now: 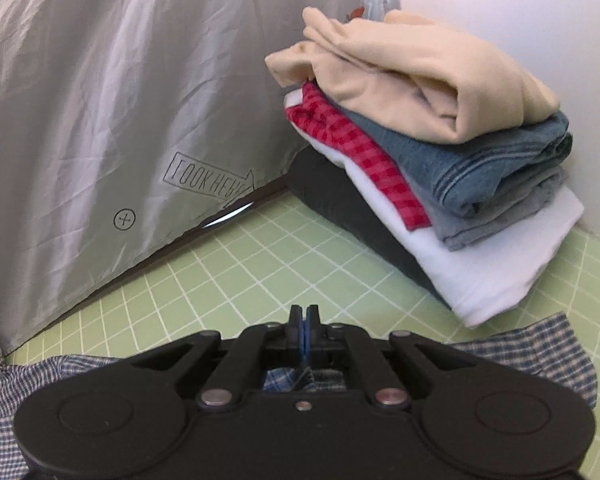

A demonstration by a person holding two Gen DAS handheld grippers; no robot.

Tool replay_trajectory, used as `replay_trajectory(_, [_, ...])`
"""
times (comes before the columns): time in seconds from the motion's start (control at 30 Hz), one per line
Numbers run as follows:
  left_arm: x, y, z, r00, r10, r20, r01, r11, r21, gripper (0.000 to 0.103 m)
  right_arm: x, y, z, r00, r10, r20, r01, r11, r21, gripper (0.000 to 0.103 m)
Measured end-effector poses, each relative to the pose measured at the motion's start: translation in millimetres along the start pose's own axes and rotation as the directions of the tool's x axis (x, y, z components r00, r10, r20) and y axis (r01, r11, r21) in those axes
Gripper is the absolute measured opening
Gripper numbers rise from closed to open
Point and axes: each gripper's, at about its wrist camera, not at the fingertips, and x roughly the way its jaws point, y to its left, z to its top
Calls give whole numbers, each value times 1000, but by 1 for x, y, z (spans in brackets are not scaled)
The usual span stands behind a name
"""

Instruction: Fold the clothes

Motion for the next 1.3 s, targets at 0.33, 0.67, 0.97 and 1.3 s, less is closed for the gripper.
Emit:
replay_trajectory(0.33, [13, 25, 4, 998, 67, -20, -67, 998, -9, 3, 12, -2, -12, 997, -47, -60, 44, 998, -52, 1])
replay_trajectory(0.67, [-92, 38, 10, 990, 129, 51, -123, 987, -98, 62, -34, 13, 2, 999, 29, 24, -26, 994, -108, 1])
replay_trajectory(0.97, [-179, 45, -102, 993, 114, -18, -114, 993, 5, 71, -128, 37, -20, 971, 220, 91, -193, 952, -236, 1])
replay_trajectory(1.3, [-222, 56, -211, 982, 123, -145, -117, 992, 46, 71, -187, 58, -130, 885, 418, -205, -465, 812, -351, 1])
